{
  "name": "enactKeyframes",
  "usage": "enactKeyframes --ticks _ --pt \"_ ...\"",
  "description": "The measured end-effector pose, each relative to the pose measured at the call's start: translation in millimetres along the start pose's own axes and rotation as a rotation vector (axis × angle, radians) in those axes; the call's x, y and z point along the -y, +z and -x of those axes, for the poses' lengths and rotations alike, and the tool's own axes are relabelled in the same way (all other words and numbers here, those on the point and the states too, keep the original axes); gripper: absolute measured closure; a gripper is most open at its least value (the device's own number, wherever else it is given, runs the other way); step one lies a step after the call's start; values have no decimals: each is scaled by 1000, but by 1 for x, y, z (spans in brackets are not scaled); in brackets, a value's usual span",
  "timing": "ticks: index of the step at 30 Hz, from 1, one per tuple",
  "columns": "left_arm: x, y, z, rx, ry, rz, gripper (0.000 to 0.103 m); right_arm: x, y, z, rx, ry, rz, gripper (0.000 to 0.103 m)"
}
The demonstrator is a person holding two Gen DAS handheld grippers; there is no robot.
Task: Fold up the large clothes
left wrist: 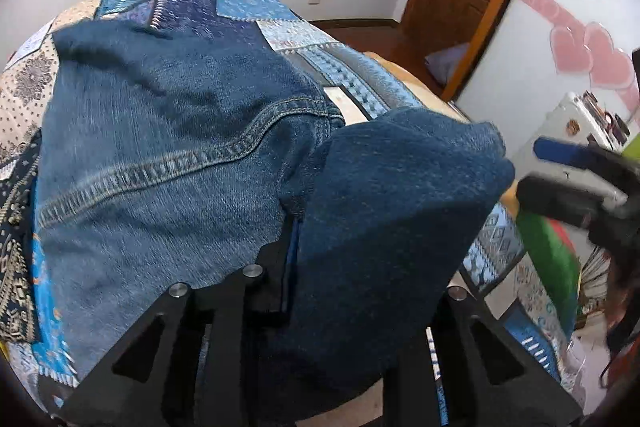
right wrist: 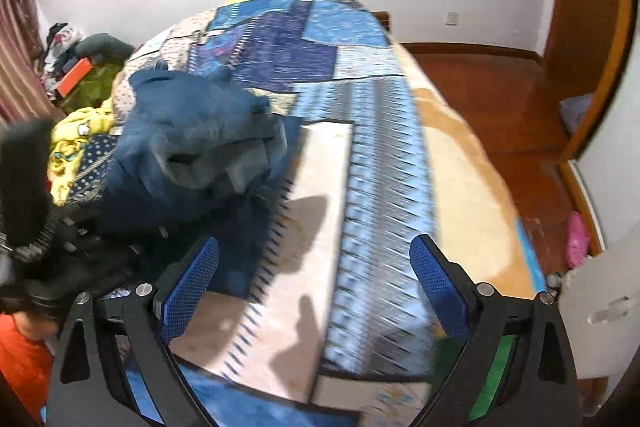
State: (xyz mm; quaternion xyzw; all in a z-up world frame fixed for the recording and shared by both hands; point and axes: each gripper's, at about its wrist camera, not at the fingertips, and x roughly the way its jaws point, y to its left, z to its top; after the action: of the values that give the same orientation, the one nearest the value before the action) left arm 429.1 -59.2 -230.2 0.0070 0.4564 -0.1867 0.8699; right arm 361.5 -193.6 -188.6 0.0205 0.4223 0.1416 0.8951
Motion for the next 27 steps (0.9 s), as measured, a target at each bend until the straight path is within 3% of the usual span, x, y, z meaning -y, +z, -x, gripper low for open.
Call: enactKeyframes --ticks 4,5,7,8,10,14,19,22,27 --pt "6 -1 14 -19 31 -52 82 6 -1 8 -6 -9 -5 8" --pt "8 -3 16 -27 35 -62 76 5 -1 11 -4 -7 -4 8" --pt "6 -7 22 -60 8 -68 51 3 3 16 15 3 7 8" --pt "13 -15 26 -63 -9 -66 33 1 3 20 26 9 14 8" --pt "16 -24 40 -37 -33 -58 30 -6 5 26 54 29 32 8" --pt "11 -32 68 -4 29 -76 21 -26 16 36 107 83 71 8" --pt "-32 -20 99 78 118 13 10 -48 27 18 110 130 103 7" --pt "-60 -17 102 109 209 53 4 -57 29 -10 57 160 96 7" --pt "-100 -35 90 46 298 123 4 -49 13 -54 -73 155 41 7"
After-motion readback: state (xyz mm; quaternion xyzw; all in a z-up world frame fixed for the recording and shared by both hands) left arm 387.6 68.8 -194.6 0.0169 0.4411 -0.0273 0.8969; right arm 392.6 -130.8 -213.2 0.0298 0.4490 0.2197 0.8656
